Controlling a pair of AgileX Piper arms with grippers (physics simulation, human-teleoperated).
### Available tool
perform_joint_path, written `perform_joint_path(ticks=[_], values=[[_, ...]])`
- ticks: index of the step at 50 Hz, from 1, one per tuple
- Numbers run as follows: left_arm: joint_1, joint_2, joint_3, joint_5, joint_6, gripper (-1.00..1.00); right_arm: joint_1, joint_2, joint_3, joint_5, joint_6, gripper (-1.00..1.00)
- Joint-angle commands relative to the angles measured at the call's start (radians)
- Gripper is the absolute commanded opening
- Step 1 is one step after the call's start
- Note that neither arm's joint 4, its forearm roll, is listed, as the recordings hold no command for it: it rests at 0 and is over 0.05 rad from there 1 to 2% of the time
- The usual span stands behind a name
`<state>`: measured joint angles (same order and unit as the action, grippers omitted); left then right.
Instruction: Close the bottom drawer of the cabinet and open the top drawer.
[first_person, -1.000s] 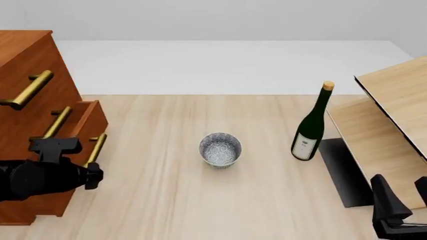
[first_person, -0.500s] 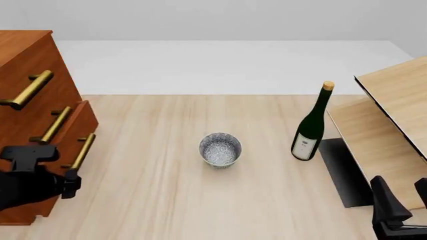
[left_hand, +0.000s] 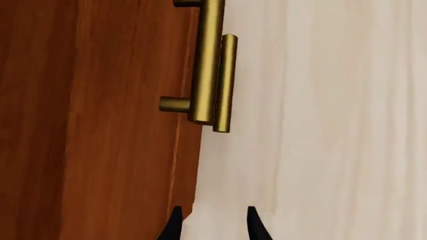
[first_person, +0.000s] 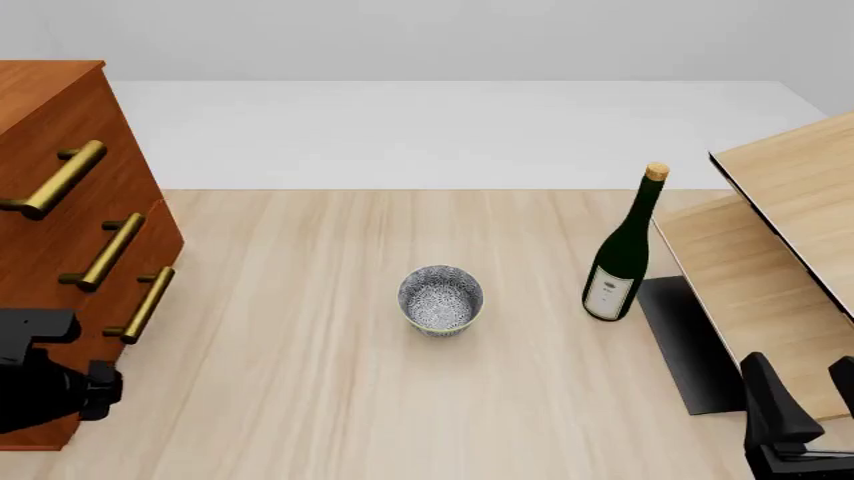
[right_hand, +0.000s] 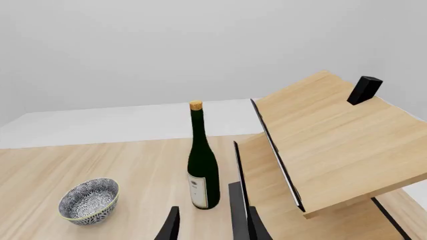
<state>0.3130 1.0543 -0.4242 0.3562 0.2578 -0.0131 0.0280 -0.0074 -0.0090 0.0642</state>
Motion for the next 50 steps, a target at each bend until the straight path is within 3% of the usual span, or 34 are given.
perform_joint_path(ticks=[1, 17, 39, 50], values=[[0.062, -0.053, 0.005, 0.024, 0.033, 1.00, 0.001, 0.002, -0.001, -0.001, 0.000, 1.00], [0.002, -0.045, -0.031, 0.042, 0.010, 1.00, -0.004, 0.019, -0.003, -0.017, 0.005, 1.00], [-0.374, 0.123, -0.280, 0.043, -0.187, 1.00, -0.013, 0.042, -0.012, -0.031, 0.027, 1.00], [-0.480, 0.173, -0.351, 0.043, -0.251, 1.00, -0.018, 0.035, -0.011, -0.025, 0.033, 1.00]])
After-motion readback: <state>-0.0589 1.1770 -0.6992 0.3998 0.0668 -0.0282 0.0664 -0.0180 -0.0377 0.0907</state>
